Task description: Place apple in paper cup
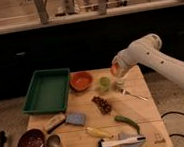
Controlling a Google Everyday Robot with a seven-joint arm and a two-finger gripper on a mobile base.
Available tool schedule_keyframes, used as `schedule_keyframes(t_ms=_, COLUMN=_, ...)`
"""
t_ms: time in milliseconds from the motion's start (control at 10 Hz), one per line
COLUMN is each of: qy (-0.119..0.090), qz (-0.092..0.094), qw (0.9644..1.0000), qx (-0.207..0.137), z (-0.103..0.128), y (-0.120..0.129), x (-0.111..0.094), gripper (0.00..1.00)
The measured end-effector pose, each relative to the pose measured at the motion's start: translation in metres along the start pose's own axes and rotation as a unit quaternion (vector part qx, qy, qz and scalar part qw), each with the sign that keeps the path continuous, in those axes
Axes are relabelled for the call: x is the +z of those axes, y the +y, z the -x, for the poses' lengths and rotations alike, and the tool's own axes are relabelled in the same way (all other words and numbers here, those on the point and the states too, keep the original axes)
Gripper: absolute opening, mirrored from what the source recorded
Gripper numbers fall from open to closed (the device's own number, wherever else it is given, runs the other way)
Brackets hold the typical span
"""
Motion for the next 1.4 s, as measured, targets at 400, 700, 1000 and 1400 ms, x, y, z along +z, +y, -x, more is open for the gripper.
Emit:
schedule_keyframes(t_ms=400, qy=0.004, qz=0.006, qw=1.0, qx=0.007, z=-0.013, y=-0.004, x=0.008, gripper=0.0)
schedule_keyframes(t_ms=700, qy=0.008, qz=0.011, qw=0.9998, qx=0.017, z=-0.023, y=-0.007, x=0.016, gripper=0.18)
schedule_keyframes(t_ms=1000, qy=0.015, qz=0.016, qw=0.9994, qx=0.026, z=-0.03, y=-0.009, x=0.021, gripper=0.47)
schedule_keyframes(t_ms=1400, qy=0.022, qz=0.015, qw=0.999, qx=0.035, z=-0.037, y=-0.007, x=0.021, gripper=0.8)
